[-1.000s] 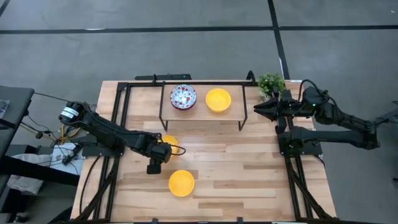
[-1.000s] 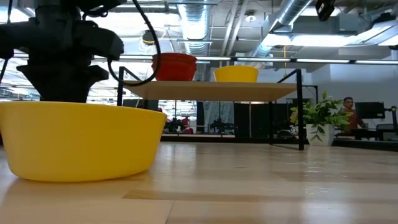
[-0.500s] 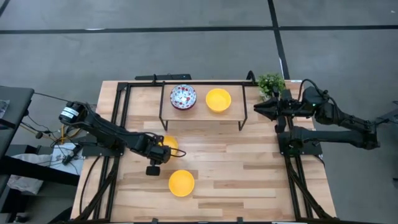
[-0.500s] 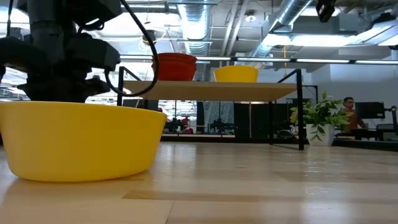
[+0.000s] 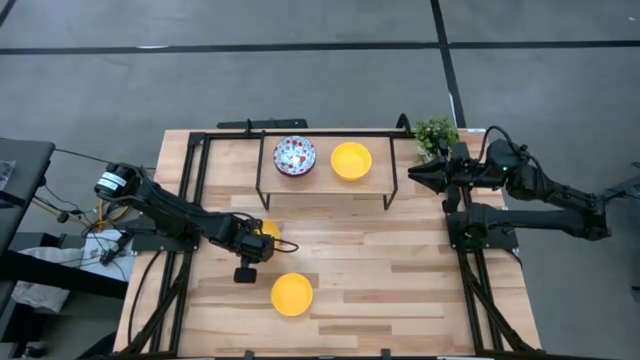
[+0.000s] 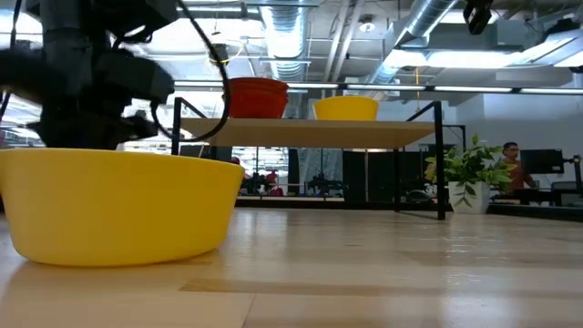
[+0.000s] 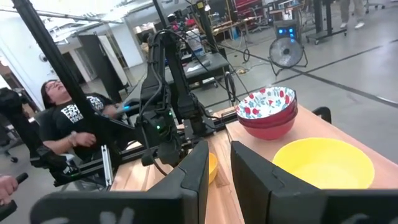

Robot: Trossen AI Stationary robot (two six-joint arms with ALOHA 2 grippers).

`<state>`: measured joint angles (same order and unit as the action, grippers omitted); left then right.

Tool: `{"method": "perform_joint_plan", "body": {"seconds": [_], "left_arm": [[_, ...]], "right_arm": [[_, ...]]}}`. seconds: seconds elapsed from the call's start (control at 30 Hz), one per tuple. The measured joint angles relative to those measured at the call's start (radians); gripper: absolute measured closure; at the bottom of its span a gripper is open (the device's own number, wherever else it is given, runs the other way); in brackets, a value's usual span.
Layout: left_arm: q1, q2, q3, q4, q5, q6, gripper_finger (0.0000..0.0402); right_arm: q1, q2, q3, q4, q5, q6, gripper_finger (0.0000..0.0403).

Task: Pick & Place Mini bowls
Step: Stack the top yellow bowl on the yellow bowl on the shelf

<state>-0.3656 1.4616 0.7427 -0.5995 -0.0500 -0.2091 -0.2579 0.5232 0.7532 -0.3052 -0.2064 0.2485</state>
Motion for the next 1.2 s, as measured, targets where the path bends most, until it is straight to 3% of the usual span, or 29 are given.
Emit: {"method": "perform_joint_plan", "body": {"seconds": [0.17,0.33,0.63,0.77,0.97,1.2], "left_arm": [[-0.007,0.001,0.1,-0.114,0.014,0.008,0.0397],[-0.049,-0.03,0.212,-0.215,-0.009,0.116,0.0397],[-0.172,-0.107,0.34,-0.238,-0.327,0.55,0.0395],[-0.182,-0.103,0.368,-0.237,-0.414,0.646,0.0395],[-0.171,-0.101,0.385,-0.231,-0.42,0.663,0.0395],[-0.141,-0.101,0.45,-0.207,-0.392,0.997,0.0395]], "right_arm": [[0.0,0.001,0.0,0.016,0.0,0.015,0.0345],[0.003,0.041,0.0,0.056,-0.004,0.059,0.0345],[0.003,0.19,0.0,0.065,-0.126,0.334,0.0345],[0.023,0.268,0.0,0.149,-0.206,0.41,0.0345],[0.107,0.358,0.009,0.328,-0.208,0.426,0.0345],[0.192,0.447,0.103,0.328,-0.102,0.385,0.0345]]}}
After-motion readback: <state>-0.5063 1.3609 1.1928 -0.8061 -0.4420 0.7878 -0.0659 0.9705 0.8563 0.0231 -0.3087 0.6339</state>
